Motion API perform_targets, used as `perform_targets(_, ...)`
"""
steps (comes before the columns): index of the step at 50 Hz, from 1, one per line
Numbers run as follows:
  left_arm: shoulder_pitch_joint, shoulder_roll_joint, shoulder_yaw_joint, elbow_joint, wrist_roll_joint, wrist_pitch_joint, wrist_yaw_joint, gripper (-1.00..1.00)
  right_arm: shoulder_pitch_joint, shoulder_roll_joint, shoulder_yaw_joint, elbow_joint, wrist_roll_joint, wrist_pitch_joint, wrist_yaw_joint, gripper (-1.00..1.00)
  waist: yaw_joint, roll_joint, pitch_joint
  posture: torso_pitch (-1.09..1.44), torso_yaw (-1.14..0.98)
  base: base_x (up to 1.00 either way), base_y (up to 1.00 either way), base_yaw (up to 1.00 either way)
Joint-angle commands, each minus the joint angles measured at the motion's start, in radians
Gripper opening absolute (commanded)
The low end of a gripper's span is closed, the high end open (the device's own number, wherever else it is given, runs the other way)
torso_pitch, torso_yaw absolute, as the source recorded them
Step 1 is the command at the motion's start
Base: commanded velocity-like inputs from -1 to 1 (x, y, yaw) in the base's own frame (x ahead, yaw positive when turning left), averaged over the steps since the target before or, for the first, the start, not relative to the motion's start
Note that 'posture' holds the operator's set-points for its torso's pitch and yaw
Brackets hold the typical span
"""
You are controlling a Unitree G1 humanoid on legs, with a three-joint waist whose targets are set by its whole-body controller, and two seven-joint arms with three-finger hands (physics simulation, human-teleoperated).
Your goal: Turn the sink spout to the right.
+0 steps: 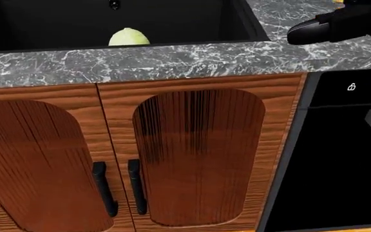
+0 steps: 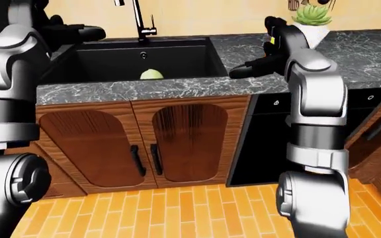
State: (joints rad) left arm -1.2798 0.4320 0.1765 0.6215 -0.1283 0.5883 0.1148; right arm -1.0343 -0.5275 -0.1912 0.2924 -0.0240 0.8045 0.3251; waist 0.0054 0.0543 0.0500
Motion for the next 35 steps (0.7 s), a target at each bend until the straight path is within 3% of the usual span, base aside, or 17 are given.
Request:
perform_targets(1, -0.055, 0.011, 0.000, -0.032, 0.000, -0.027, -0.002, 1.00, -0.029, -0.023, -0.024, -0.041, -0.002, -0.032, -0.010, 1.00, -0.010, 0.009, -0.033, 0.00, 0.00, 0.27, 0.00, 0.00)
perform_targets(3, -0.060, 0.014, 0.001, -0.027, -0.001, -0.028, -0.002, 1.00, -0.039, -0.029, -0.024, -0.041, -0.001, -0.022, -0.008, 1.00, -0.006, -0.007, -0.040, 0.00, 0.00, 0.27, 0.00, 0.00)
perform_targets(8, -0.065, 0.018, 0.002, 0.000, -0.001, -0.046, -0.001, 1.00, -0.046, -0.036, -0.025, -0.043, 0.000, -0.013, -0.004, 1.00, 0.006, -0.056, -0.031, 0.00, 0.00, 0.27, 0.00, 0.00)
perform_targets(10, -0.073, 0.024, 0.004, 0.011, -0.001, -0.048, -0.002, 1.00, -0.045, -0.037, -0.025, -0.051, 0.001, -0.005, -0.004, 1.00, 0.013, -0.094, -0.036, 0.00, 0.00, 0.27, 0.00, 0.00)
perform_targets(11, -0.080, 0.031, 0.006, 0.029, -0.001, -0.057, -0.005, 1.00, -0.046, -0.040, -0.026, -0.051, 0.001, -0.006, -0.003, 1.00, 0.017, -0.124, -0.045, 0.00, 0.00, 0.27, 0.00, 0.00)
perform_targets(12, -0.085, 0.034, 0.006, 0.042, 0.000, -0.064, -0.006, 1.00, -0.047, -0.041, -0.026, -0.051, 0.001, -0.005, -0.002, 1.00, 0.024, -0.133, -0.056, 0.00, 0.00, 0.27, 0.00, 0.00)
perform_targets(13, -0.091, 0.042, 0.009, 0.057, 0.000, -0.070, -0.008, 1.00, -0.046, -0.043, -0.028, -0.055, 0.002, -0.002, -0.001, 1.00, 0.012, -0.117, -0.044, 0.00, 0.00, 0.27, 0.00, 0.00)
perform_targets(14, -0.093, 0.047, 0.011, 0.064, -0.001, -0.073, -0.009, 1.00, -0.045, -0.043, -0.028, -0.058, 0.002, 0.000, -0.002, 1.00, 0.016, -0.135, -0.036, 0.00, 0.00, 0.26, 0.00, 0.00)
perform_targets(15, -0.098, 0.052, 0.012, 0.079, -0.001, -0.081, -0.010, 1.00, -0.034, -0.038, -0.030, -0.063, 0.003, -0.007, -0.006, 1.00, 0.012, -0.131, -0.038, 0.00, 0.00, 0.27, 0.00, 0.00)
perform_targets(21, -0.112, 0.074, 0.015, 0.164, 0.006, -0.134, -0.015, 1.00, -0.023, -0.040, -0.033, -0.082, 0.006, 0.004, -0.006, 1.00, -0.001, -0.074, -0.030, 0.00, 0.00, 0.27, 0.00, 0.00)
perform_targets(24, -0.118, 0.082, 0.017, 0.182, 0.004, -0.140, -0.017, 1.00, -0.035, -0.047, -0.031, -0.074, 0.006, 0.009, -0.002, 1.00, -0.011, -0.026, -0.035, 0.00, 0.00, 0.27, 0.00, 0.00)
perform_targets(26, -0.126, 0.091, 0.019, 0.206, 0.004, -0.152, -0.019, 1.00, -0.039, -0.051, -0.032, -0.074, 0.007, 0.013, -0.001, 1.00, -0.019, 0.034, -0.055, 0.00, 0.00, 0.27, 0.00, 0.00)
perform_targets(27, -0.129, 0.095, 0.020, 0.217, 0.005, -0.158, -0.020, 1.00, -0.025, -0.048, -0.034, -0.083, 0.007, 0.008, -0.003, 1.00, -0.011, 0.001, -0.045, 0.00, 0.00, 0.27, 0.00, 0.00)
perform_targets(28, -0.130, 0.099, 0.020, 0.228, 0.006, -0.167, -0.021, 1.00, -0.032, -0.051, -0.033, -0.084, 0.007, 0.016, -0.001, 1.00, -0.014, 0.019, -0.043, 0.00, 0.00, 0.26, 0.00, 0.00)
perform_targets(29, -0.129, 0.104, 0.020, 0.235, 0.008, -0.173, -0.022, 1.00, -0.031, -0.052, -0.034, -0.087, 0.008, 0.019, -0.001, 1.00, -0.014, 0.021, -0.041, 0.00, 0.00, 0.27, 0.00, 0.00)
perform_targets(32, -0.135, 0.116, 0.023, 0.259, 0.010, -0.187, -0.025, 1.00, -0.027, -0.054, -0.036, -0.091, 0.009, 0.020, -0.001, 1.00, -0.006, -0.003, -0.049, 0.00, 0.00, 0.26, 0.00, 0.00)
perform_targets(35, -0.139, 0.127, 0.024, 0.284, 0.014, -0.203, -0.027, 1.00, -0.022, -0.053, -0.036, -0.100, 0.010, 0.025, -0.002, 1.00, 0.000, -0.031, -0.039, 0.00, 0.00, 0.27, 0.00, 0.00)
